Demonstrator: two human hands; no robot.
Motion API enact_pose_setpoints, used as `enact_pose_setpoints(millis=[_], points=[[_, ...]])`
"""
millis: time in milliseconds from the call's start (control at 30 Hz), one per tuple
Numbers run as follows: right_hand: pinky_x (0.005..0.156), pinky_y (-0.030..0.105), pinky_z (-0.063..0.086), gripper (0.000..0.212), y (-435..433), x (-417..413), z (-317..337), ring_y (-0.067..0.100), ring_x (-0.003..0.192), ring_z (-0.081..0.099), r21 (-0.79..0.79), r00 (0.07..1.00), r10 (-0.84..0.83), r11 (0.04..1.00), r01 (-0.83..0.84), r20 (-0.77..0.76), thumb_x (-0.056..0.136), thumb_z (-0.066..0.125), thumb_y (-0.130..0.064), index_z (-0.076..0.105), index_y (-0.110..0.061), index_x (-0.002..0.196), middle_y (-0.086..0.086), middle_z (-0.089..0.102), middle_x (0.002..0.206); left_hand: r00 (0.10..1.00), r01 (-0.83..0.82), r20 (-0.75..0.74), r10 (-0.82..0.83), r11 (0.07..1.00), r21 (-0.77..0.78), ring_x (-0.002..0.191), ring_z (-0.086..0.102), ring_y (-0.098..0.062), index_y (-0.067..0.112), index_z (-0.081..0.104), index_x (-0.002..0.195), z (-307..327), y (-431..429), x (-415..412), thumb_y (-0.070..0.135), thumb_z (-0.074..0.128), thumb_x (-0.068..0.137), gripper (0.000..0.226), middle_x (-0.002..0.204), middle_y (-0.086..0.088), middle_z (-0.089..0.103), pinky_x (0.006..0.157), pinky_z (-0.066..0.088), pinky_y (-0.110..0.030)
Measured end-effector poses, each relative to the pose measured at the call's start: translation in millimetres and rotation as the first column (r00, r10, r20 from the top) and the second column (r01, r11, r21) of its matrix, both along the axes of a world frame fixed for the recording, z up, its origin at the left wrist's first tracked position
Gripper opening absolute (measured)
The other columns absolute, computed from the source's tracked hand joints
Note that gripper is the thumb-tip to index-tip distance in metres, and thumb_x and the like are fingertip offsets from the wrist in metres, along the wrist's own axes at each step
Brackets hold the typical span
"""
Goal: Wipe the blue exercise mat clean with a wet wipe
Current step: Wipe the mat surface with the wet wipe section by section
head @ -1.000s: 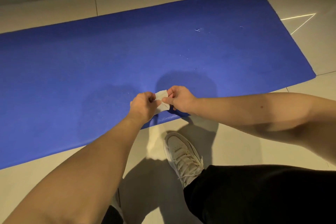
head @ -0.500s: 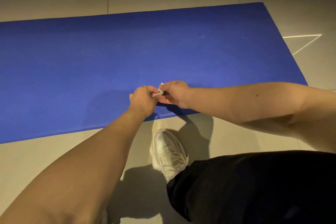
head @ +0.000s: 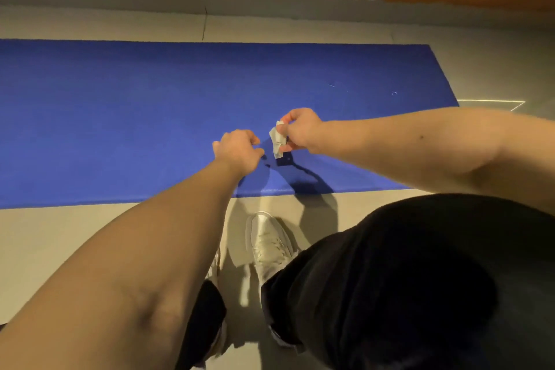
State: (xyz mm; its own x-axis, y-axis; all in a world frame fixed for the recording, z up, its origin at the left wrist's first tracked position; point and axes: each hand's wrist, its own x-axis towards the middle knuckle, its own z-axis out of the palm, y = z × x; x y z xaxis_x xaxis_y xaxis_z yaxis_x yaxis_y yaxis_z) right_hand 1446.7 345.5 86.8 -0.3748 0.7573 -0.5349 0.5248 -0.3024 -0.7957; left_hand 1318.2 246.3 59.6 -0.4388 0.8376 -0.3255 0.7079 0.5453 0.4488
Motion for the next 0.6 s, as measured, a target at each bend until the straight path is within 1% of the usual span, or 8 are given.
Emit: enact_pose_setpoints(millis=[67, 100, 200, 300, 367, 467, 533, 600], points=[[0.081, 0.055, 0.059, 0.020, 0, 5, 17, 0.040, 0.066, 0.058, 0.074, 0.994, 0.101, 0.992, -0.104, 0.040, 0.095, 0.056, 0.007, 0.049, -0.008, 0.085, 0.024, 0.064, 0.084, 0.999, 0.024, -0.037, -0.024, 1.000, -0.006, 0.119, 0.052, -0.025, 0.026, 0.065, 0.120, 4, -1, 0, 0.033, 0.061, 0.095, 0.027, 0.120, 0.004, 0.066, 0.098, 0.034, -0.037], [0.082, 0.054, 0.060, 0.018, 0, 9, 23, 0.040, 0.066, 0.062, 0.118, 0.983, 0.159, 0.978, -0.169, 0.089, 0.095, 0.057, 0.004, 0.050, -0.008, 0.085, 0.024, 0.065, 0.083, 0.998, 0.039, -0.058, -0.039, 0.999, -0.016, 0.119, 0.052, -0.025, 0.026, 0.065, 0.120, 6, 0, 0, 0.033, 0.061, 0.095, 0.026, 0.120, 0.003, 0.066, 0.097, 0.034, -0.037], [0.081, 0.038, 0.061, 0.007, 5, 19, 29, 0.033, 0.076, 0.073, 0.220, 0.908, 0.303, 0.902, -0.371, 0.289, 0.096, 0.060, -0.008, 0.057, -0.008, 0.089, 0.023, 0.072, 0.083, 0.988, 0.086, -0.123, -0.090, 0.996, -0.037, 0.120, 0.050, -0.027, 0.026, 0.065, 0.119, 6, 8, 1, 0.032, 0.061, 0.095, 0.025, 0.120, 0.001, 0.065, 0.093, 0.033, -0.037], [0.064, 0.027, 0.054, 0.005, 17, 29, 12, 0.020, 0.070, 0.066, 0.267, 0.834, 0.333, 0.838, -0.475, 0.439, 0.095, 0.062, -0.015, 0.063, -0.010, 0.095, 0.014, 0.073, 0.089, 0.975, 0.131, -0.168, -0.144, 0.987, -0.088, 0.116, 0.052, -0.028, 0.024, 0.067, 0.108, -6, 17, 7, 0.028, 0.059, 0.095, 0.015, 0.111, 0.000, 0.065, 0.084, 0.031, -0.034], [0.071, 0.033, 0.057, 0.006, 29, 35, -9, 0.027, 0.082, 0.069, 0.252, 0.801, 0.360, 0.817, -0.518, 0.479, 0.095, 0.063, -0.017, 0.061, -0.012, 0.093, 0.012, 0.075, 0.093, 0.971, 0.142, -0.175, -0.165, 0.981, -0.135, 0.117, 0.051, -0.029, 0.021, 0.066, 0.108, -19, 26, 13, 0.027, 0.056, 0.097, 0.017, 0.113, -0.002, 0.063, 0.084, 0.034, -0.035], [0.082, 0.040, 0.056, 0.008, 44, 47, -49, 0.031, 0.094, 0.066, 0.205, 0.722, 0.399, 0.780, -0.591, 0.565, 0.099, 0.062, -0.021, 0.060, -0.014, 0.095, 0.010, 0.071, 0.100, 0.970, 0.151, -0.156, -0.185, 0.966, -0.209, 0.122, 0.047, -0.029, 0.019, 0.062, 0.122, -45, 37, 19, 0.028, 0.051, 0.099, 0.027, 0.127, -0.007, 0.056, 0.093, 0.041, -0.038], [0.078, 0.040, 0.051, 0.011, 50, 56, -78, 0.035, 0.096, 0.062, 0.225, 0.684, 0.394, 0.743, -0.631, 0.614, 0.102, 0.055, -0.021, 0.061, -0.011, 0.103, 0.012, 0.068, 0.102, 0.972, 0.146, -0.150, -0.179, 0.967, -0.211, 0.124, 0.044, -0.030, 0.017, 0.060, 0.124, -66, 41, 21, 0.026, 0.054, 0.099, 0.028, 0.130, -0.009, 0.052, 0.094, 0.040, -0.038], [0.075, 0.042, 0.049, 0.018, 51, 65, -106, 0.038, 0.095, 0.060, 0.275, 0.697, 0.370, 0.727, -0.629, 0.614, 0.105, 0.047, -0.018, 0.060, -0.008, 0.112, 0.015, 0.067, 0.103, 0.973, 0.134, -0.157, -0.170, 0.968, -0.214, 0.127, 0.040, -0.030, 0.016, 0.058, 0.126, -85, 42, 22, 0.025, 0.057, 0.097, 0.030, 0.133, -0.008, 0.048, 0.093, 0.039, -0.037]])
